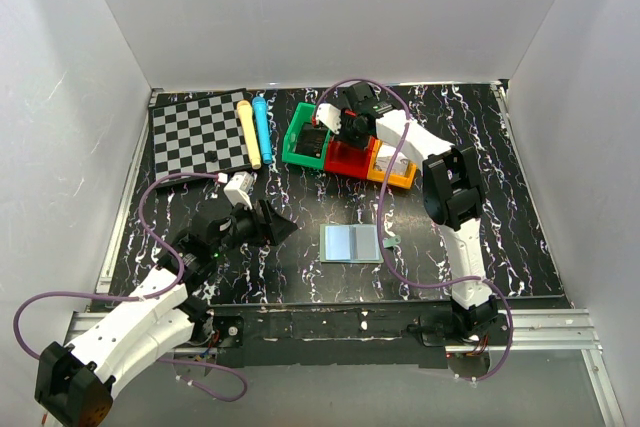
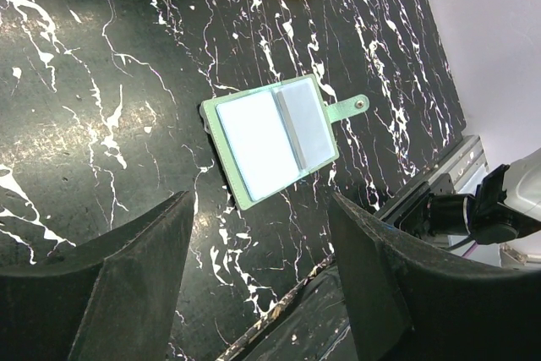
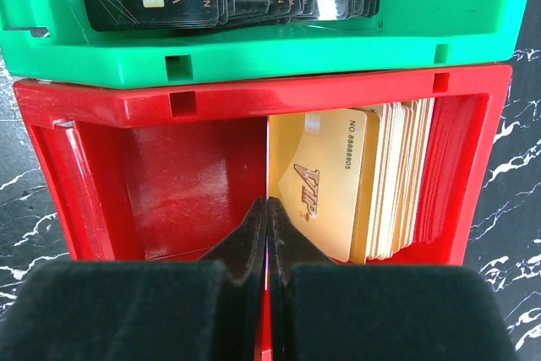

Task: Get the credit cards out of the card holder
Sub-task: Place the credit card in the storage box.

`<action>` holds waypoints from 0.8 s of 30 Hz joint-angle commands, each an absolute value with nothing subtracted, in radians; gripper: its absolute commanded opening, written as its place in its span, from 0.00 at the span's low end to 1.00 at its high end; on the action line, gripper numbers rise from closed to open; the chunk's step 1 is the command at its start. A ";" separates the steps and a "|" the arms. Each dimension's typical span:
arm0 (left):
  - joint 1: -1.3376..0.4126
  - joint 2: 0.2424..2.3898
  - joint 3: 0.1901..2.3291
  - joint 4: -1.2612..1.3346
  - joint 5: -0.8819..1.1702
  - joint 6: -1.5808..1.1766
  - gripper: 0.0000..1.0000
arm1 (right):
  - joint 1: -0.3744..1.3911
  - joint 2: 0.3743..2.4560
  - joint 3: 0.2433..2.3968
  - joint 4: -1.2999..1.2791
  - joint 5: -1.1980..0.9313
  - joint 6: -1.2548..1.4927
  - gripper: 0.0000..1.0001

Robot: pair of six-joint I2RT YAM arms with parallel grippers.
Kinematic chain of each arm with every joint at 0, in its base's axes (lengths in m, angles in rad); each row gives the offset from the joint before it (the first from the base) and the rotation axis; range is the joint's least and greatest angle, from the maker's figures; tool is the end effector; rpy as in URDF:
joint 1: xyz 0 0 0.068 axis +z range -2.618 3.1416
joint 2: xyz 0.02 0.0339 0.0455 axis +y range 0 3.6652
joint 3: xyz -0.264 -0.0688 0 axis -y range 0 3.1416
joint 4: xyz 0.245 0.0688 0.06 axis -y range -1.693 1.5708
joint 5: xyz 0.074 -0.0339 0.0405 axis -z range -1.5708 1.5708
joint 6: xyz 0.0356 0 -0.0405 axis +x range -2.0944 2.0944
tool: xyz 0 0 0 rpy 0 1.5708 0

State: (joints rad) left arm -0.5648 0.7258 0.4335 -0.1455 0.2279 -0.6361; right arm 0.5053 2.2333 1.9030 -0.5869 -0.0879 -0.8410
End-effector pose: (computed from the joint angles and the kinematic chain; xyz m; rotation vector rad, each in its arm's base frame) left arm 0.1417 -0.0993 0.2295 0.0792 2.1391 -0.9688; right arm 0.4361 0.2448 0.2120 -1.5770 1.9183 -0.0329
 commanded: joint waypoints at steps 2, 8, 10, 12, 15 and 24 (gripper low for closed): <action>-0.561 0.726 0.428 -0.123 0.242 -0.638 0.64 | 0.502 2.256 1.951 -0.569 -0.071 -0.830 0.01; -0.563 0.726 0.428 -0.124 0.244 -0.640 0.64 | 0.500 2.260 1.950 -0.551 -0.054 -0.822 0.01; -0.561 0.726 0.426 -0.121 0.245 -0.643 0.64 | 0.499 2.260 1.951 -0.548 -0.052 -0.816 0.01; -0.561 0.726 0.425 -0.120 0.247 -0.641 0.64 | 0.499 2.261 1.953 -0.543 -0.046 -0.813 0.01; -0.561 0.724 0.425 -0.120 0.247 -0.641 0.64 | 0.499 2.258 1.948 -0.534 -0.035 -0.807 0.01; -0.561 0.723 0.423 -0.120 0.253 -0.644 0.64 | 0.499 2.253 1.933 -0.508 -0.005 -0.792 0.07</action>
